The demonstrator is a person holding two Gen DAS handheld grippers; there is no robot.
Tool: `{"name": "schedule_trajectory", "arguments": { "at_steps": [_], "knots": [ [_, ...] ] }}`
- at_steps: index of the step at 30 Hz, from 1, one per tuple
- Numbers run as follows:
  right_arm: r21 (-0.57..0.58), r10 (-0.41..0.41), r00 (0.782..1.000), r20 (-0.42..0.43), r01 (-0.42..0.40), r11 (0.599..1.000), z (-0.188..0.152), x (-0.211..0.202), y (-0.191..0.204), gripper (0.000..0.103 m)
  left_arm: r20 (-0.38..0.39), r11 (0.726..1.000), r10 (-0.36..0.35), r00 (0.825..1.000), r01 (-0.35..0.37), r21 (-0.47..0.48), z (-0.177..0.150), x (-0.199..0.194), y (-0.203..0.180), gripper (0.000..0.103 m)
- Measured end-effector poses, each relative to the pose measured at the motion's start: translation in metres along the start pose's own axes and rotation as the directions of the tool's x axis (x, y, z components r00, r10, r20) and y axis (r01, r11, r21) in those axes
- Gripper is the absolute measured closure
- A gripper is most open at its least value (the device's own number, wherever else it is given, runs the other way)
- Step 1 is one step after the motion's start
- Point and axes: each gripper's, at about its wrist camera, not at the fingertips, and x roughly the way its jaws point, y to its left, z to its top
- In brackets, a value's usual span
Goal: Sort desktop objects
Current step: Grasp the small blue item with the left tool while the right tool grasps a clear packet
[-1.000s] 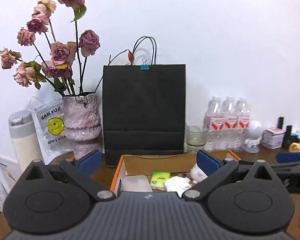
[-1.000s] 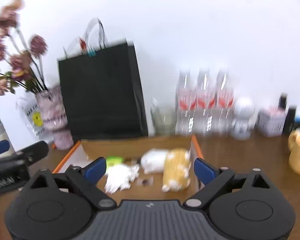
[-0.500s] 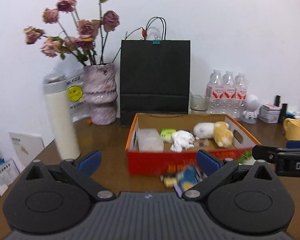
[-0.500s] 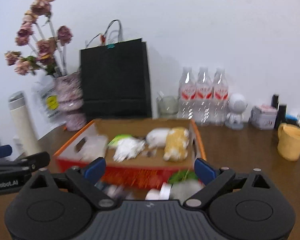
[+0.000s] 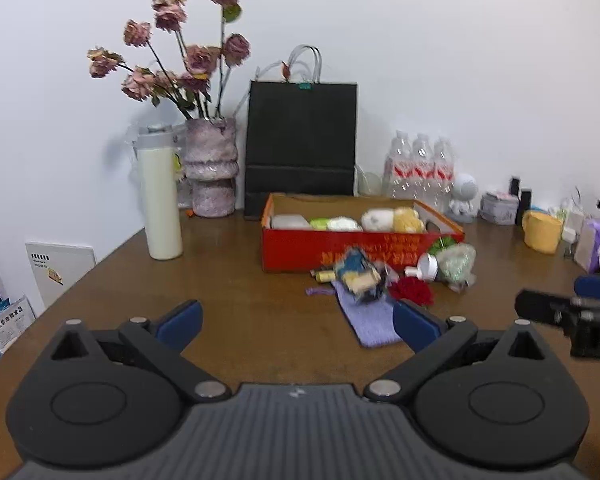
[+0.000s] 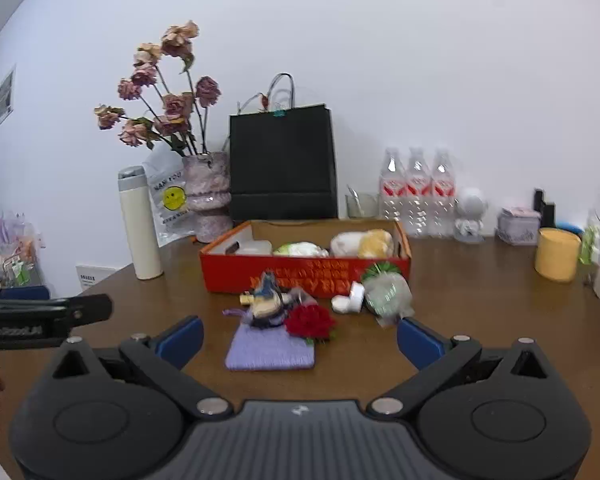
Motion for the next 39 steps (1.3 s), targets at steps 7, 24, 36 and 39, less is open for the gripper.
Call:
{"name": "schedule_trajectory", "arguments": {
  "at_steps": [7, 24, 36, 39],
  "knots": [
    [0.016, 0.008, 0.998, -0.07, -0.006, 1.0, -0.001, 0.031, -0.009, 0.0, -0.095, 0.998, -0.064, 0.993, 0.064, -0.01, 0.004, 0.047, -0.008, 0.0],
    [-0.023, 0.083, 0.973, -0.215, -0.09, 0.996, 0.033, 0.176, -0.047, 0.037, -0.255, 0.967, -0.247, 0.935, 0.253, -0.007, 0.047, 0.25, -0.046, 0.09],
    [-0.053, 0.184, 0.906, -0.38, -0.22, 0.974, 0.047, 0.287, -0.022, 0.082, -0.131, 0.958, -0.267, 0.955, 0.247, -0.149, 0.061, 0.197, 0.009, 0.098],
    [-0.002, 0.195, 0.909, -0.368, -0.21, 0.978, 0.049, 0.286, -0.026, 0.082, -0.146, 0.961, -0.247, 0.958, 0.222, -0.167, 0.058, 0.198, 0.015, 0.098]
  ]
}}
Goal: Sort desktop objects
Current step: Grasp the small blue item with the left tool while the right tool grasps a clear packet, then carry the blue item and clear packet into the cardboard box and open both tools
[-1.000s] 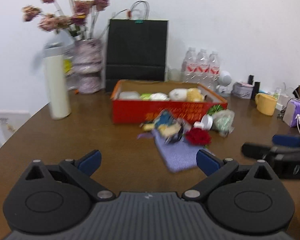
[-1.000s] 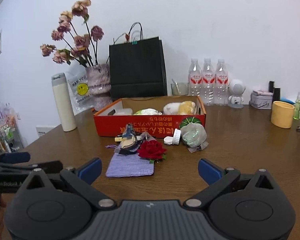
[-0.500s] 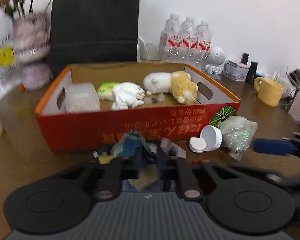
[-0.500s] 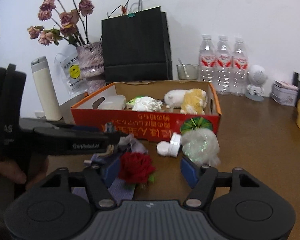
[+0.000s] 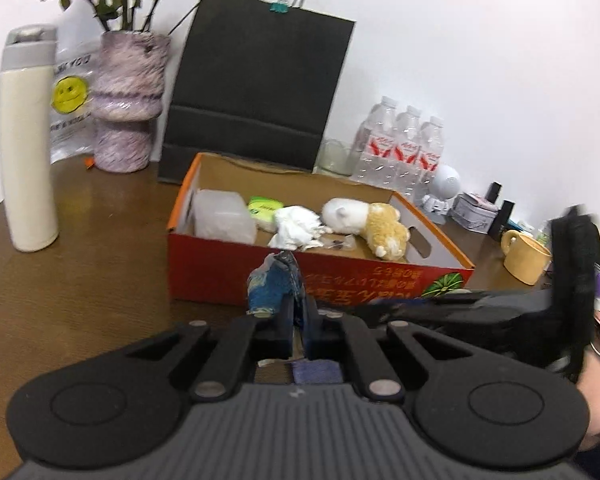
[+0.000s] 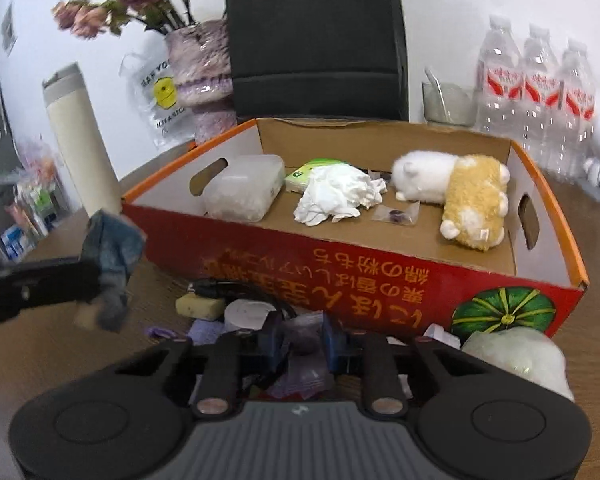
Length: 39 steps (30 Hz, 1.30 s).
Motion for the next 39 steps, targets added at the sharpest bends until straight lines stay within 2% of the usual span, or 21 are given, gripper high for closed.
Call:
{"name": "schedule_trajectory", "arguments": {
  "at_steps": [3, 8, 11, 13, 16, 18, 21, 25, 28, 35, 37, 39],
  "knots": [
    [0.03, 0.006, 0.999, 0.051, -0.007, 1.0, 0.003, -0.023, -0.002, 0.082, 0.013, 0.999, 0.039, 0.999, -0.039, 0.015, -0.003, -0.008, -0.001, 0.098],
    [0.129, -0.001, 0.983, 0.185, -0.023, 0.991, 0.003, -0.081, -0.009, 0.082, 0.078, 0.993, 0.033, 0.996, -0.042, 0.111, -0.008, -0.034, -0.023, 0.098],
    [0.089, -0.075, 0.971, 0.229, 0.056, 0.994, -0.007, -0.112, 0.003, 0.082, 0.113, 0.989, 0.017, 0.994, -0.033, 0.147, -0.013, -0.053, -0.034, 0.098],
    [0.063, -0.123, 0.964, 0.235, 0.111, 0.992, -0.02, -0.127, 0.013, 0.082, 0.132, 0.985, 0.04, 0.99, -0.062, 0.163, -0.022, -0.065, -0.042, 0.098],
    [0.07, -0.136, 0.96, 0.246, 0.123, 0.99, -0.04, -0.146, 0.025, 0.082, 0.184, 0.973, 0.095, 0.978, -0.13, 0.19, -0.043, -0.086, -0.055, 0.098],
    [0.047, -0.149, 0.954, 0.262, 0.142, 0.989, -0.055, -0.155, 0.037, 0.082, 0.204, 0.969, 0.116, 0.972, -0.155, 0.19, -0.056, -0.097, -0.061, 0.098],
    [0.02, -0.144, 0.95, 0.275, 0.144, 0.989, -0.077, -0.17, 0.055, 0.082, 0.225, 0.976, 0.116, 0.967, -0.153, 0.157, -0.071, -0.117, -0.068, 0.098],
    [0.018, -0.138, 0.942, 0.305, 0.139, 0.99, -0.101, -0.192, 0.075, 0.082, 0.296, 0.981, 0.107, 0.949, -0.149, 0.124, -0.084, -0.146, -0.077, 0.097],
    [0.0, -0.148, 0.918, 0.367, 0.159, 0.987, -0.117, -0.212, 0.088, 0.082, 0.341, 0.982, 0.099, 0.935, -0.147, 0.12, -0.094, -0.165, -0.084, 0.097],
    [0.043, -0.162, 0.86, 0.483, 0.161, 0.986, -0.138, -0.243, 0.102, 0.082, 0.36, 0.98, 0.098, 0.928, -0.153, 0.129, -0.107, -0.182, -0.093, 0.097],
    [0.043, -0.167, 0.848, 0.502, 0.168, 0.985, -0.141, -0.247, 0.105, 0.082, 0.363, 0.98, 0.1, 0.927, -0.155, 0.126, -0.106, -0.183, -0.093, 0.097],
    [0.046, -0.168, 0.847, 0.505, 0.168, 0.985, -0.14, -0.248, 0.106, 0.082, 0.368, 0.979, 0.104, 0.924, -0.16, 0.126, -0.106, -0.183, -0.093, 0.097]
  ]
}}
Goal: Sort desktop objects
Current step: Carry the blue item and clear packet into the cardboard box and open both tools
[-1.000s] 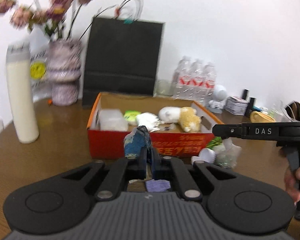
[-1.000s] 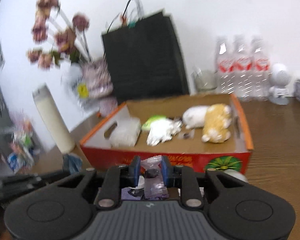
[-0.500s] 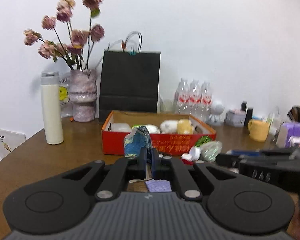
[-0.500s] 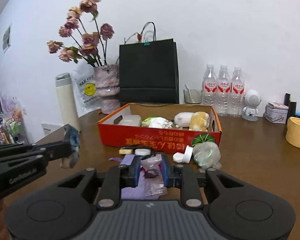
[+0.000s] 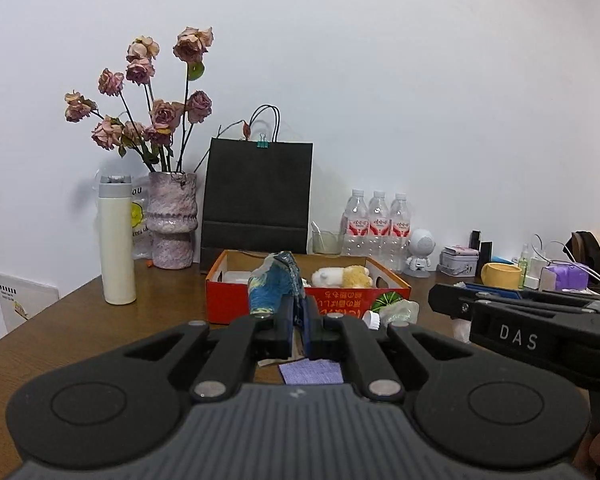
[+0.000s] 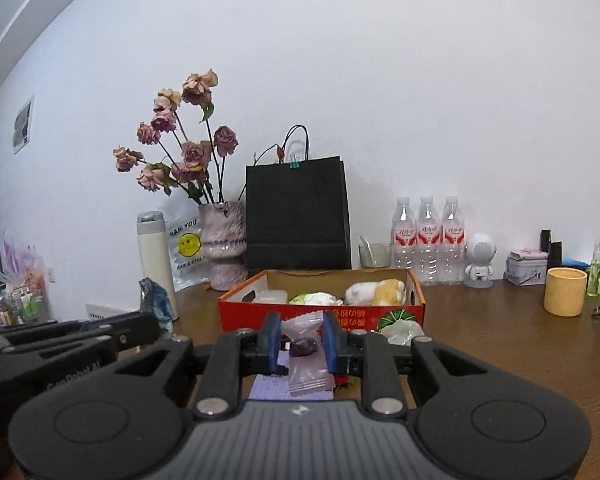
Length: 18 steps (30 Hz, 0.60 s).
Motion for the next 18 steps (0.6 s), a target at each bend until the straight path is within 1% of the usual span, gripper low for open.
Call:
{"name": "schedule_trajectory", "arguments": {
  "at_steps": [3, 5, 8, 10, 14, 16, 18],
  "knots": [
    [0.01, -0.005, 1.0, -0.005, 0.005, 1.0, -0.001, 0.003, -0.002, 0.082, -0.004, 1.0, 0.001, 1.0, -0.001, 0.001, -0.001, 0.005, 0.0, 0.097],
    [0.021, -0.009, 1.0, -0.009, 0.01, 1.0, -0.002, 0.008, -0.005, 0.082, -0.02, 1.0, -0.001, 1.0, 0.001, 0.008, -0.001, 0.013, -0.001, 0.097],
    [0.033, -0.02, 1.0, -0.021, 0.02, 0.999, -0.002, 0.02, -0.01, 0.082, -0.025, 1.0, -0.003, 1.0, 0.003, 0.01, 0.004, 0.031, -0.001, 0.097],
    [0.033, -0.021, 0.999, -0.029, 0.022, 0.999, 0.002, 0.033, -0.015, 0.082, -0.012, 1.0, -0.01, 1.0, 0.01, 0.021, 0.009, 0.048, -0.001, 0.096],
    [0.037, -0.018, 1.0, -0.022, 0.019, 0.999, 0.011, 0.076, -0.027, 0.082, 0.005, 1.0, 0.003, 1.0, -0.003, 0.029, 0.017, 0.103, 0.004, 0.096],
    [0.036, -0.025, 0.999, -0.035, 0.026, 0.999, 0.016, 0.108, -0.034, 0.082, 0.01, 0.999, 0.02, 1.0, -0.02, 0.033, 0.023, 0.138, 0.006, 0.097],
    [0.047, -0.026, 0.999, -0.041, 0.028, 0.998, 0.024, 0.141, -0.042, 0.082, 0.016, 0.999, 0.018, 1.0, -0.019, 0.036, 0.032, 0.17, 0.007, 0.097]
  ]
}}
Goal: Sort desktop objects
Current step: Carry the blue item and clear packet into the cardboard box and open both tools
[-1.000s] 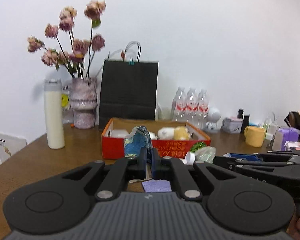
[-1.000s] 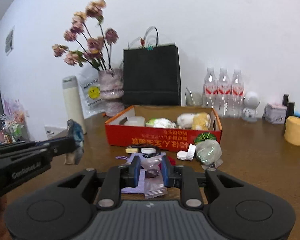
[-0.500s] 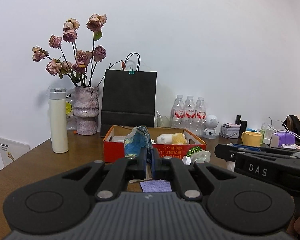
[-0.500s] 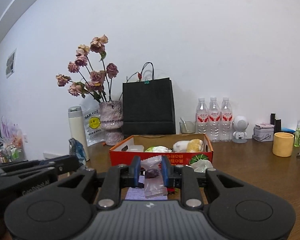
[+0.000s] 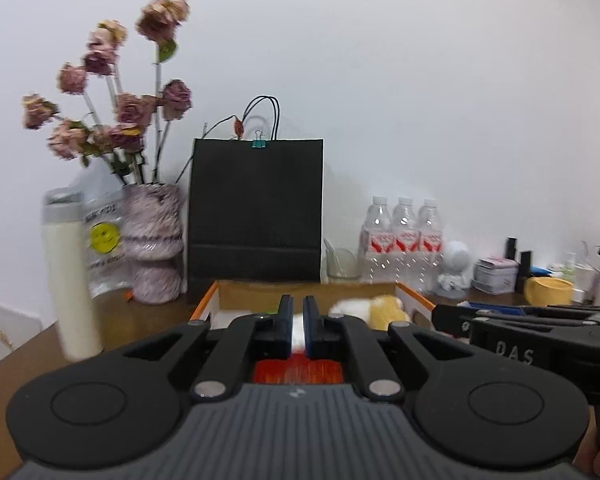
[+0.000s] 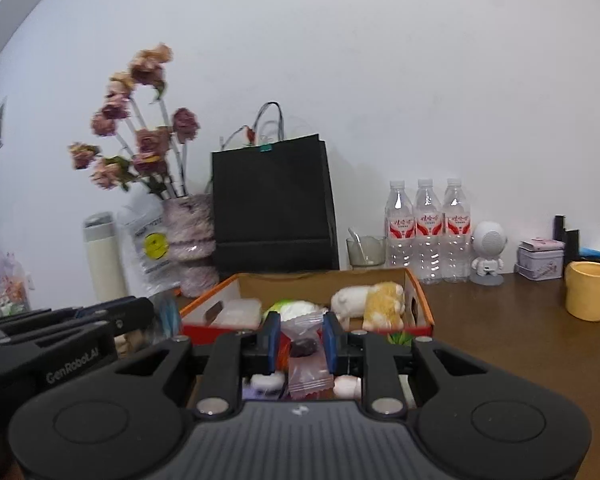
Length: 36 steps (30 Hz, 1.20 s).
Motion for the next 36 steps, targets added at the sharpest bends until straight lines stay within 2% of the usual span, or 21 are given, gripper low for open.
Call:
{"name": "schedule_trajectory", "arguments": {
  "at_steps": [5, 9, 11, 12, 14, 15, 16, 18, 19, 20, 21, 22, 23, 24, 26, 27, 30, 31, 32, 35, 36],
  "knots": [
    [0.002, -0.023, 1.0, -0.013, 0.023, 1.0, 0.028, 0.087, -0.015, 0.082, -0.007, 1.0, 0.007, 1.0, -0.007, 0.001, 0.017, 0.093, 0.001, 0.097],
    [0.034, -0.044, 0.996, -0.081, 0.047, 0.998, 0.04, 0.147, -0.031, 0.082, -0.142, 0.998, 0.022, 0.99, -0.031, -0.059, 0.03, 0.155, 0.014, 0.097],
    [0.025, -0.035, 0.989, -0.145, 0.039, 0.999, 0.052, 0.171, -0.038, 0.082, -0.234, 0.999, -0.014, 0.972, 0.003, -0.05, 0.049, 0.188, 0.017, 0.097],
    [0.018, -0.02, 0.979, -0.202, 0.024, 1.0, 0.061, 0.187, -0.041, 0.082, -0.295, 0.999, -0.033, 0.955, 0.02, -0.048, 0.056, 0.206, 0.018, 0.097],
    [0.029, 0.0, 0.949, -0.315, 0.009, 1.0, 0.077, 0.222, -0.051, 0.082, -0.422, 0.995, -0.079, 0.903, 0.048, -0.084, 0.066, 0.247, 0.022, 0.097],
    [0.051, 0.014, 0.922, -0.386, 0.006, 0.999, 0.084, 0.243, -0.058, 0.082, -0.481, 0.992, -0.112, 0.869, 0.072, -0.1, 0.067, 0.265, 0.024, 0.097],
    [0.089, 0.041, 0.89, -0.454, 0.0, 0.996, 0.089, 0.264, -0.066, 0.082, -0.533, 0.992, -0.108, 0.839, 0.055, -0.115, 0.067, 0.281, 0.028, 0.097],
    [0.13, 0.06, 0.83, -0.555, 0.015, 0.991, 0.093, 0.297, -0.076, 0.082, -0.594, 0.993, -0.108, 0.797, 0.064, -0.095, 0.061, 0.299, 0.032, 0.095],
    [0.123, 0.047, 0.811, -0.583, 0.031, 0.992, 0.094, 0.308, -0.078, 0.082, -0.611, 0.994, -0.103, 0.785, 0.068, -0.08, 0.059, 0.301, 0.034, 0.095],
    [0.111, 0.037, 0.795, -0.606, 0.038, 0.993, 0.093, 0.316, -0.079, 0.082, -0.617, 0.996, -0.086, 0.782, 0.067, -0.055, 0.057, 0.3, 0.036, 0.095],
    [0.106, 0.029, 0.785, -0.619, 0.047, 0.993, 0.092, 0.323, -0.08, 0.082, -0.624, 0.996, -0.09, 0.776, 0.081, -0.044, 0.055, 0.298, 0.038, 0.088],
    [0.1, 0.021, 0.776, -0.631, 0.054, 0.994, 0.091, 0.328, -0.081, 0.082, -0.627, 0.994, -0.106, 0.772, 0.089, -0.059, 0.054, 0.292, 0.042, 0.075],
    [0.095, 0.02, 0.767, -0.642, 0.054, 0.994, 0.089, 0.332, -0.082, 0.082, -0.626, 0.994, -0.114, 0.772, 0.085, -0.076, 0.053, 0.283, 0.047, 0.067],
    [0.096, 0.025, 0.759, -0.65, 0.049, 0.994, 0.086, 0.335, -0.082, 0.082, -0.618, 0.99, -0.137, 0.774, 0.101, -0.094, 0.054, 0.268, 0.05, 0.055],
    [0.106, 0.041, 0.753, -0.656, 0.039, 0.994, 0.081, 0.336, -0.082, 0.082, -0.539, 0.974, -0.226, 0.811, 0.179, -0.139, 0.053, 0.221, 0.057, 0.042],
    [0.103, 0.041, 0.753, -0.657, 0.036, 0.994, 0.078, 0.335, -0.081, 0.082, -0.526, 0.969, -0.246, 0.814, 0.202, -0.142, 0.046, 0.198, 0.055, 0.036],
    [0.11, 0.061, 0.757, -0.651, 0.014, 0.994, 0.074, 0.333, -0.082, 0.081, -0.536, 0.965, -0.253, 0.806, 0.252, -0.076, 0.007, 0.142, 0.036, 0.032],
    [0.108, 0.059, 0.757, -0.651, 0.016, 0.994, 0.074, 0.333, -0.082, 0.081, -0.529, 0.966, -0.233, 0.816, 0.258, -0.027, -0.004, 0.128, 0.027, 0.029],
    [0.101, 0.055, 0.759, -0.649, 0.015, 0.995, 0.073, 0.332, -0.081, 0.081, -0.543, 0.961, -0.225, 0.809, 0.275, 0.012, -0.013, 0.121, 0.018, 0.029],
    [0.109, 0.068, 0.765, -0.64, 0.003, 0.994, 0.075, 0.326, -0.077, 0.08, -0.556, 0.963, -0.204, 0.806, 0.267, 0.034, -0.03, 0.112, 0.008, 0.031],
    [0.117, 0.077, 0.769, -0.634, -0.002, 0.993, 0.076, 0.322, -0.076, 0.08, -0.554, 0.962, -0.204, 0.807, 0.27, 0.039, -0.034, 0.109, 0.008, 0.036]
  ]
}}
